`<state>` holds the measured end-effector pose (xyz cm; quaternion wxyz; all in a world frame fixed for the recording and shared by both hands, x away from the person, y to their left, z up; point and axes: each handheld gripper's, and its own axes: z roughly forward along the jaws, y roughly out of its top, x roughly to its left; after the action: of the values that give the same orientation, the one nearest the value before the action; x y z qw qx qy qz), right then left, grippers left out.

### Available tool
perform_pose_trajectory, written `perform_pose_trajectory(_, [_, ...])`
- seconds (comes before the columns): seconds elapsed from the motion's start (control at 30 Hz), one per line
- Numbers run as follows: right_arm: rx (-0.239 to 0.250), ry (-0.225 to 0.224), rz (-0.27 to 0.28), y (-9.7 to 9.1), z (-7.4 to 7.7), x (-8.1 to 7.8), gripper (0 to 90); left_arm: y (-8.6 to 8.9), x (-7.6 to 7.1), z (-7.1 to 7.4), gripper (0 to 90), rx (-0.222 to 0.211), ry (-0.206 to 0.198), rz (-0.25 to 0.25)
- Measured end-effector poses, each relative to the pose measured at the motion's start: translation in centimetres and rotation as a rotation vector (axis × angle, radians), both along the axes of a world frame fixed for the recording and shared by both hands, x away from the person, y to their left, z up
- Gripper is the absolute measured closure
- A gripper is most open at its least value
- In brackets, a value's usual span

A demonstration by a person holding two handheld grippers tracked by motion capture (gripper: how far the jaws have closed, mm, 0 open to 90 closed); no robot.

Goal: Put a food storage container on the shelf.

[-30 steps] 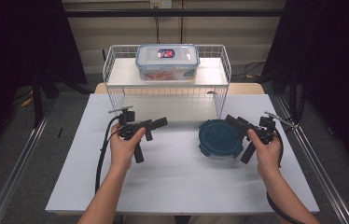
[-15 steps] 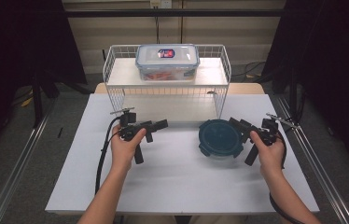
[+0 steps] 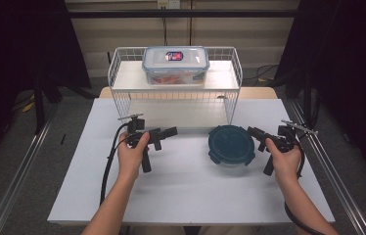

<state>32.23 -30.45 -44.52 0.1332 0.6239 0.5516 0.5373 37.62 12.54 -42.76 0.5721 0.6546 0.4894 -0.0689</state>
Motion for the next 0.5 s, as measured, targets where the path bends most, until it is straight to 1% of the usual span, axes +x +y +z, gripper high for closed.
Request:
perform_pose_trajectory(0.03, [-0.012, 0.001, 0.001, -0.05, -0.02, 0.03, 67.0, 0.04, 0.01, -0.02, 3.3, 0.005, 0.0, 0.002])
perform_pose_trajectory(0.1, [-0.036, 0.002, 0.004, -0.14, -0.19, 0.18, 69.3, 0.09, 0.06, -0.07, 3.3, 0.001, 0.002, 0.008])
perform_pose_trajectory(0.13, [-0.047, 0.006, -0.002, -0.21, -0.27, 0.24, 71.8, 0.03, 0.06, -0.06, 3.3, -0.008, 0.008, 0.023])
perform_pose_trajectory(0.2, [-0.06, 0.013, -0.01, -0.31, -0.42, 0.36, 75.2, 0.19, 0.12, -0.11, 3.5, -0.002, 0.005, 0.008])
perform_pose_trajectory(0.23, [-0.078, 0.011, -0.011, -0.38, -0.52, 0.45, 77.6, 0.2, 0.15, -0.13, 3.5, -0.006, 0.006, 0.003])
perform_pose_trajectory(0.3, [-0.101, 0.018, -0.018, -0.59, -0.65, 0.51, 85.5, 0.2, 0.17, -0.16, 3.5, -0.012, 0.006, -0.004])
perform_pose_trajectory(0.37, [-0.12, 0.023, -0.008, -0.71, -0.78, 0.6, 87.1, 0.23, 0.21, -0.2, 3.5, -0.015, 0.011, -0.004])
perform_pose_trajectory(0.43, [-0.116, 0.025, -0.012, -0.76, -0.86, 0.6, 89.8, 0.28, 0.23, -0.23, 3.5, -0.008, 0.011, 0.002])
perform_pose_trajectory(0.5, [-0.141, 0.027, -0.011, -0.8, -0.87, 0.62, 90.0, 0.38, 0.21, -0.21, 3.6, -0.01, 0.012, 0.001])
